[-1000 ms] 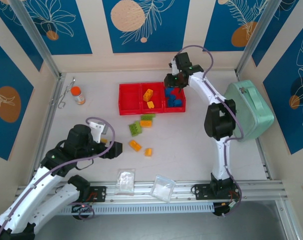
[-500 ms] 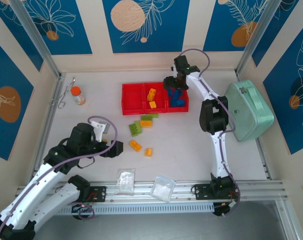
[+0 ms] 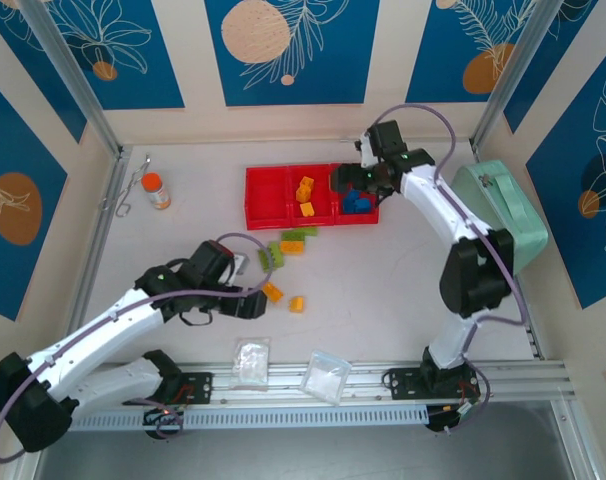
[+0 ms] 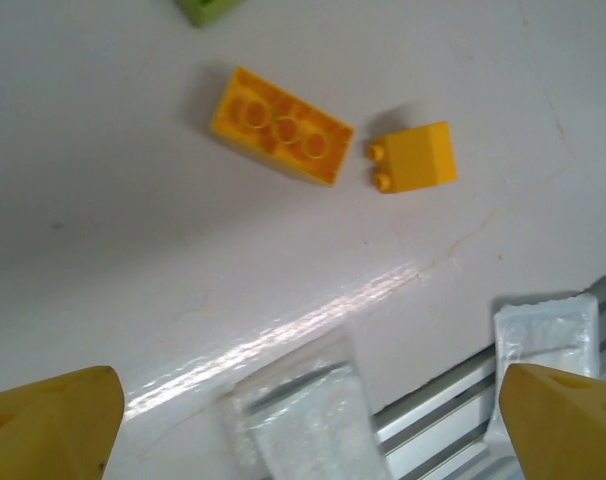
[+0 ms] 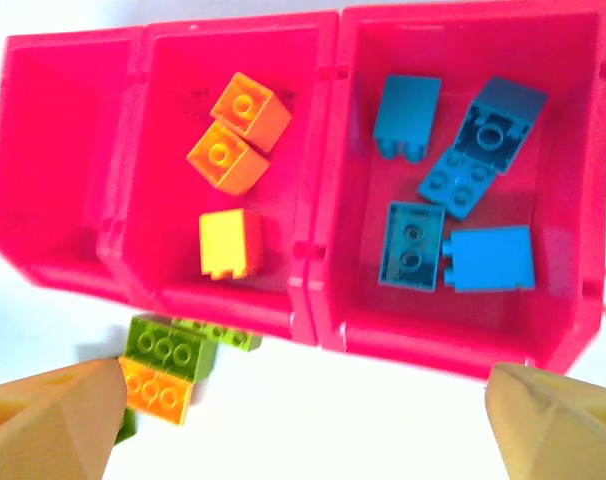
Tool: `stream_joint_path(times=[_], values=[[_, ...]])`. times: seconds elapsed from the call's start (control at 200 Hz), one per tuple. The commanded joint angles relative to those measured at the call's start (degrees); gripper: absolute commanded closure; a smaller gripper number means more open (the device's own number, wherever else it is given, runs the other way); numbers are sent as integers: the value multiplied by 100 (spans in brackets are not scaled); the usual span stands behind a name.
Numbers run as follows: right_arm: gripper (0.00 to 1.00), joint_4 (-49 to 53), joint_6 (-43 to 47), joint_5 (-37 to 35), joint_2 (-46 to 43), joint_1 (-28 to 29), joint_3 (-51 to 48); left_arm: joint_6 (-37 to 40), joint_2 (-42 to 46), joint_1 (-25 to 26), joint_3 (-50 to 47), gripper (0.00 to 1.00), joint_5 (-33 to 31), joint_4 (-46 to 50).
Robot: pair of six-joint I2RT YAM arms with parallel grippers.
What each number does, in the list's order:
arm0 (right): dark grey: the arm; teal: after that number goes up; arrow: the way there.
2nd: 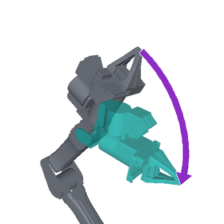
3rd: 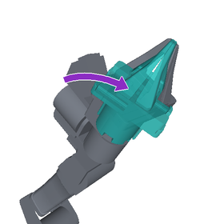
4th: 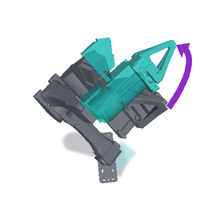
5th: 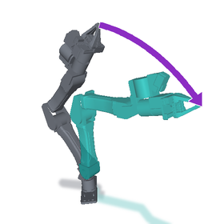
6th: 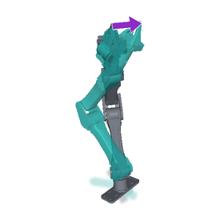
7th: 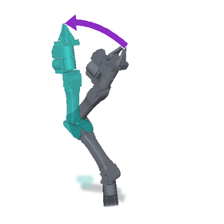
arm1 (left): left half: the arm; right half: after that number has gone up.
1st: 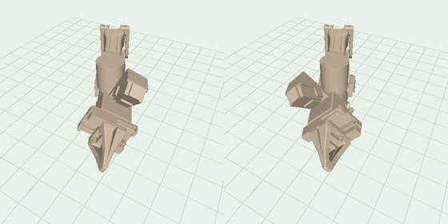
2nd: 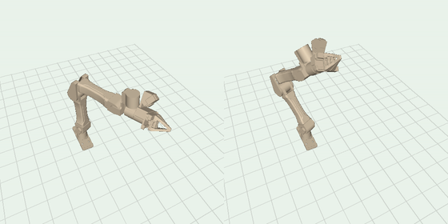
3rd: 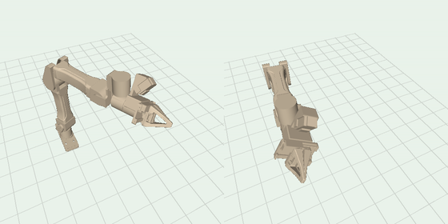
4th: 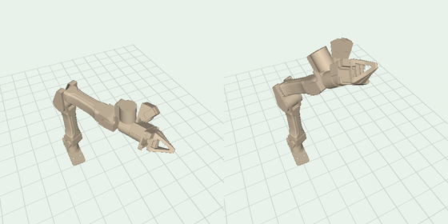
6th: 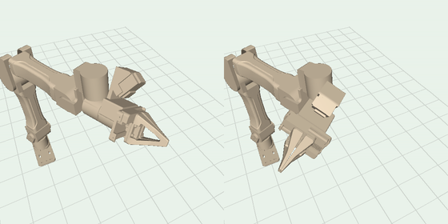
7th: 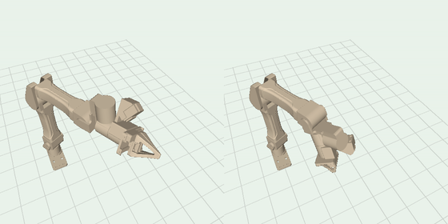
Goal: Sort the legos into containers by color
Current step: Pick up the lego from the middle-left of the table.
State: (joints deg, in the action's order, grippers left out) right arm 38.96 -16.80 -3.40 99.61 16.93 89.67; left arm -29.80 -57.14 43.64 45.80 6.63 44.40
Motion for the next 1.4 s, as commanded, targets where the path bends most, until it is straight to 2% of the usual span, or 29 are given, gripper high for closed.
stream_joint_path(times=[0.0, 0.235, 0.445, 0.68, 0.91, 1.11, 1.391], values=[[7, -326, -142, 256, -815, -10, -825, -376, -336, 435, 330, 6, -402, -380], [6, -880, -346, 329, -2388, -319, -2754, -443, -1921, 1098, 1117, 13, -634, -424], [6, -765, -388, 683, -2743, -750, -3472, -558, -3150, 1261, 1738, 18, -659, -300], [6, -761, -328, 752, -2833, -795, -3595, -634, -4010, 1481, 2322, 16, -807, -94], [6, -757, -292, 797, -2862, -800, -3631, -727, -4394, 1472, 2394, 17, -806, -97], [5, -766, -262, 867, -2904, -800, -3682, -696, -4649, 1404, 2260, 21, -757, -186], [5, -785, -249, 836, -2930, -811, -3711, -664, -4928, 1275, 2187, 33, -540, -590]])
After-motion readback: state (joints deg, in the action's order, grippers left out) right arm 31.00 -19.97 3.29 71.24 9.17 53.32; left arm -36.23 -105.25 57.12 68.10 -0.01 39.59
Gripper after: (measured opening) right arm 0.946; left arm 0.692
